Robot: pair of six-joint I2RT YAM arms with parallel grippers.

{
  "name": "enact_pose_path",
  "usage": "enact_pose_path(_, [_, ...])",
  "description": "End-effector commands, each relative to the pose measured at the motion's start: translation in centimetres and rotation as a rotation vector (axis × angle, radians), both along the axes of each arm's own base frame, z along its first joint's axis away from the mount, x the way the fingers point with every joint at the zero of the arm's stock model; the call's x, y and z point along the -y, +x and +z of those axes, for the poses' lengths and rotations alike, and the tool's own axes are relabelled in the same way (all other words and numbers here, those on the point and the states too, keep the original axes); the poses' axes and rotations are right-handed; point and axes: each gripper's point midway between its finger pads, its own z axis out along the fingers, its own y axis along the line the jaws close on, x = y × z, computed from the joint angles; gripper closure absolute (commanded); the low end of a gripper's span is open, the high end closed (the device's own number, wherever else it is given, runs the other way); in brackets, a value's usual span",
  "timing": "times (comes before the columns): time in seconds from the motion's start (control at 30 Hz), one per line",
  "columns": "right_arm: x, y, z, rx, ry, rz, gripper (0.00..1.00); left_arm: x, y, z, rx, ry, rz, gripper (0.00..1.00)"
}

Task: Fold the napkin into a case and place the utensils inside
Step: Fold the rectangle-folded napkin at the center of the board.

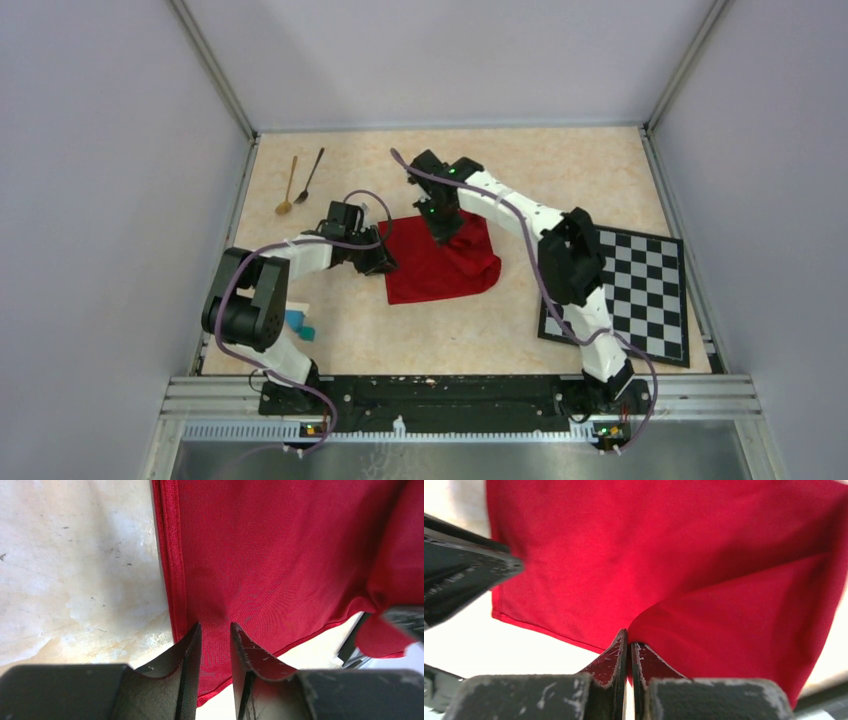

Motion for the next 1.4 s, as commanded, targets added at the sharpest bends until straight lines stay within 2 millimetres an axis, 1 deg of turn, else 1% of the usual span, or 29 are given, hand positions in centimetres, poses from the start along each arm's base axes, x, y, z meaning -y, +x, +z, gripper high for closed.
enact_pose_path(0.0, [-5.9, -1.2, 0.1, -0.087, 0.182, -0.009, 1.0, -1.1, -0.2, -0.7, 0.011, 0.057, 0.027, 0.67])
enact_pose_path(0.07, [-7.3, -1.3, -0.3, -0.113, 0.224, -0.003, 1.0, -1.2, -0.3, -0.7, 0.013, 0.059, 0.03, 0.67])
enact_pose_path(0.2, [-9.0, -1.6, -1.0, -0.143, 0.252, 0.006, 1.0, -1.2, -0.5, -0.8, 0.014, 0.054, 0.032, 0.69])
enact_pose_path(0.33, [-10.4, -2.0, -1.1, -0.163, 0.311, 0.005, 1.0, -1.3, -0.6, -0.8, 0.019, 0.054, 0.037, 0.69])
enact_pose_path(0.43, [-11.5, -1.7, -0.7, -0.158, 0.369, -0.003, 1.0, -1.3, -0.7, -0.6, 0.027, 0.049, 0.041, 0.7])
enact_pose_path(0.53, [-12.0, -1.4, -1.2, -0.162, 0.383, -0.017, 1.0, -1.3, -0.8, -0.5, 0.031, 0.048, 0.046, 0.71])
enact_pose_path(0.6, [-12.1, -1.2, -1.6, -0.169, 0.375, -0.019, 0.94, -1.3, -0.8, -0.5, 0.032, 0.05, 0.048, 0.71])
enact_pose_path(0.67, [-12.1, -1.0, -1.3, -0.155, 0.371, -0.019, 0.82, -1.4, -0.7, -0.4, 0.036, 0.051, 0.048, 0.71])
enact_pose_path(0.73, [-11.9, -0.5, -0.1, -0.118, 0.373, -0.021, 0.7, -1.4, -0.8, -0.4, 0.036, 0.05, 0.049, 0.71])
enact_pose_path(0.83, [-11.4, -0.2, 3.0, -0.057, 0.389, -0.01, 0.6, -1.5, -0.7, -0.3, 0.043, 0.055, 0.052, 0.71])
enact_pose_path(0.9, [-10.7, -0.4, 5.1, -0.023, 0.395, -0.007, 0.54, -1.5, -0.6, -0.1, 0.053, 0.054, 0.049, 0.72])
enact_pose_path(0.97, [-9.8, -1.1, 7.0, -0.008, 0.402, 0.014, 0.51, -1.4, -0.6, 0.1, 0.058, 0.05, 0.042, 0.72])
enact_pose_path(1.03, [-8.8, -2.0, 8.4, 0.011, 0.414, 0.033, 0.47, -1.3, -0.6, 0.3, 0.066, 0.047, 0.037, 0.72])
enact_pose_path(1.1, [-7.8, -2.9, 9.4, 0.018, 0.458, 0.032, 0.46, -1.4, -0.6, 0.6, 0.08, 0.047, 0.038, 0.71])
enact_pose_path(1.13, [-7.2, -3.4, 9.5, 0.012, 0.489, 0.023, 0.45, -1.4, -0.7, 0.8, 0.085, 0.047, 0.037, 0.72])
enact_pose_path(1.17, [-6.6, -3.8, 9.0, 0.0, 0.517, 0.004, 0.45, -1.5, -0.7, 0.8, 0.086, 0.05, 0.037, 0.71])
enact_pose_path(1.2, [-6.2, -3.7, 10.2, 0.028, 0.593, -0.016, 0.44, -1.5, -0.7, 0.9, 0.09, 0.051, 0.036, 0.71])
enact_pose_path(1.23, [-5.4, -3.7, 8.8, 0.006, 0.626, -0.072, 0.43, -1.5, -0.8, 0.9, 0.09, 0.052, 0.035, 0.71])
enact_pose_path(1.27, [-5.0, -3.7, 8.4, -0.005, 0.709, -0.119, 0.42, -1.5, -0.8, 1.0, 0.091, 0.051, 0.034, 0.71])
enact_pose_path(1.3, [-4.3, -4.7, 7.4, -0.047, 0.801, -0.172, 0.42, -1.5, -0.8, 1.0, 0.092, 0.052, 0.035, 0.71])
enact_pose_path(1.37, [-4.1, -5.3, 6.6, -0.103, 0.96, -0.249, 0.42, -1.5, -0.8, 1.0, 0.093, 0.049, 0.034, 0.72])
